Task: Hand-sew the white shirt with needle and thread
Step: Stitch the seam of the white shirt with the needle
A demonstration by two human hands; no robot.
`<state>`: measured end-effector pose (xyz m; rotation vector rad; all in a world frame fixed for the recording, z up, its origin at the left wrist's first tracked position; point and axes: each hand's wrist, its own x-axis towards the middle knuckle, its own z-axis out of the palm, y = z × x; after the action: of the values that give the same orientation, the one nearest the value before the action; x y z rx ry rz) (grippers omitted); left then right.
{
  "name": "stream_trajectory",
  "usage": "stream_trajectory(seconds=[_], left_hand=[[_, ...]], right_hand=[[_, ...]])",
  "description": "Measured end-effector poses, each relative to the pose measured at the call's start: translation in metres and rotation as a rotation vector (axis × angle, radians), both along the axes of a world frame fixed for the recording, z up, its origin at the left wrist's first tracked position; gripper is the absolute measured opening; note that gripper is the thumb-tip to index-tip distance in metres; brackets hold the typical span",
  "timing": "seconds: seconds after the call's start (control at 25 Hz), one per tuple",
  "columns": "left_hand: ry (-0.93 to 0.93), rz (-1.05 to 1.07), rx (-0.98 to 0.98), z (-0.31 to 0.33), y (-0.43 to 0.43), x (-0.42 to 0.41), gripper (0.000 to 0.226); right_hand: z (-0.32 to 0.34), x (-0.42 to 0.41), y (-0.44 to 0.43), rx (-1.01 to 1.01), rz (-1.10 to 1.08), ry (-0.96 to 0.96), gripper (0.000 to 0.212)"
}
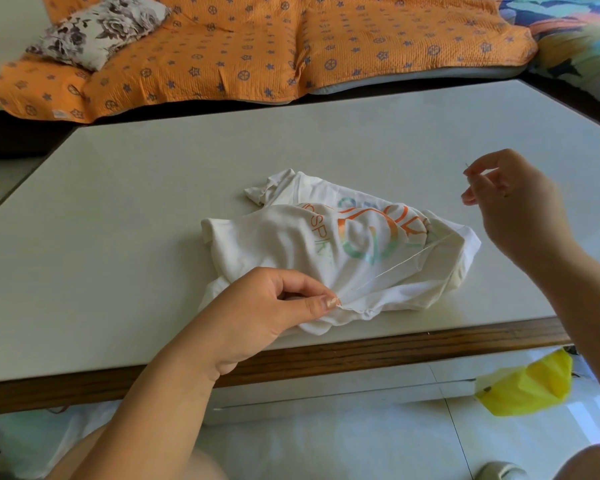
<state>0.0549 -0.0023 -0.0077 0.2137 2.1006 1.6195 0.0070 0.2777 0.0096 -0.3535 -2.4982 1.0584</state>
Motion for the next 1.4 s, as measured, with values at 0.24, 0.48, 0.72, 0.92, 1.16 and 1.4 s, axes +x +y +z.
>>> stream_trajectory(seconds=[0.24,0.48,0.72,0.92,1.16,1.4], left_hand=[[0.036,0.127,0.094,0.001,0.014,0.002,0.018],[0.163,0.143,0.055,0.000,0.013,0.003,0.019],[0.235,0.149,-0.063,-0.004,0.005,-0.001,0.017],[0.247,0.142,-0.044,-0.004,0.005,-0.001,0.018],[0.271,0.141,-0.056,-0.004,0.005,-0.001,0.019],[0.262,0.131,-0.041,-0.003,0.006,-0.001,0.017]], right_hand=[[0.010,0.056,-0.077,-0.298,0.327,-0.178,0.011],[0.007,0.081,-0.095,-0.459,0.443,-0.307,0.011],[0.009,0.078,-0.092,-0.426,0.480,-0.334,0.017],[0.011,0.077,-0.087,-0.368,0.496,-0.382,0.017],[0.012,0.077,-0.086,-0.373,0.524,-0.401,0.018],[0.013,0.077,-0.085,-0.386,0.536,-0.406,0.018]])
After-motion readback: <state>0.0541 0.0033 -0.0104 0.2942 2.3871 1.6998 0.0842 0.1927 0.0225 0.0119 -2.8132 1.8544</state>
